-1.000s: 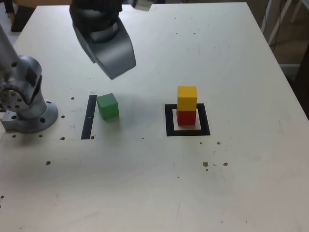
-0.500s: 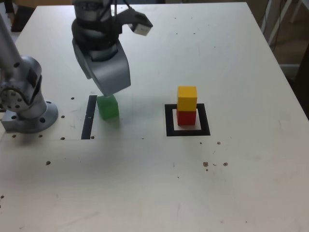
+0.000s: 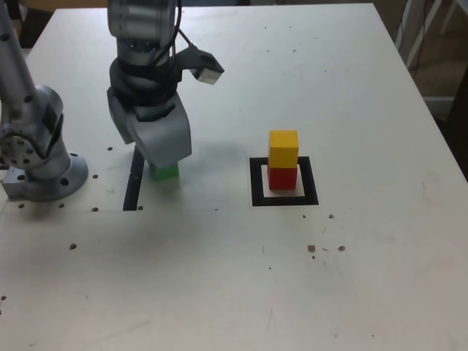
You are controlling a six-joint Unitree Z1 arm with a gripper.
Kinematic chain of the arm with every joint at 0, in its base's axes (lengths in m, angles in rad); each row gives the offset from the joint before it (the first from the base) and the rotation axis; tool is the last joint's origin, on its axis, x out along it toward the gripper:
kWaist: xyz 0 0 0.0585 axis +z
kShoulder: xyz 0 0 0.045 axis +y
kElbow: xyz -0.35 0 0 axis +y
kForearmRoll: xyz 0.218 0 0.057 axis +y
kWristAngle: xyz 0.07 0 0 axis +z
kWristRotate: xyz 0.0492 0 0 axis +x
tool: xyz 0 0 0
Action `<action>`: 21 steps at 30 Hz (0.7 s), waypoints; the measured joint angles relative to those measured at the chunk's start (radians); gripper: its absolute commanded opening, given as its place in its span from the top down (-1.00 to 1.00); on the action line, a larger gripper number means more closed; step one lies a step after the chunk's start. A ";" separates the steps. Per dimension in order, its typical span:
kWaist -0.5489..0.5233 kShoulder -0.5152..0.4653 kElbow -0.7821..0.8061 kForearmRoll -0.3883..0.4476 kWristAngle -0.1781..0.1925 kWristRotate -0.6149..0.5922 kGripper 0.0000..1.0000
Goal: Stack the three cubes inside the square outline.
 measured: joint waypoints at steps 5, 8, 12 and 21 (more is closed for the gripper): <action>-0.008 0.000 -0.005 -0.003 0.001 0.002 -0.64; -0.010 0.000 -0.008 -0.007 0.001 0.009 -0.59; -0.011 0.000 -0.008 -0.013 -0.007 0.028 -0.48; -0.011 0.000 -0.008 -0.021 -0.024 0.041 -0.28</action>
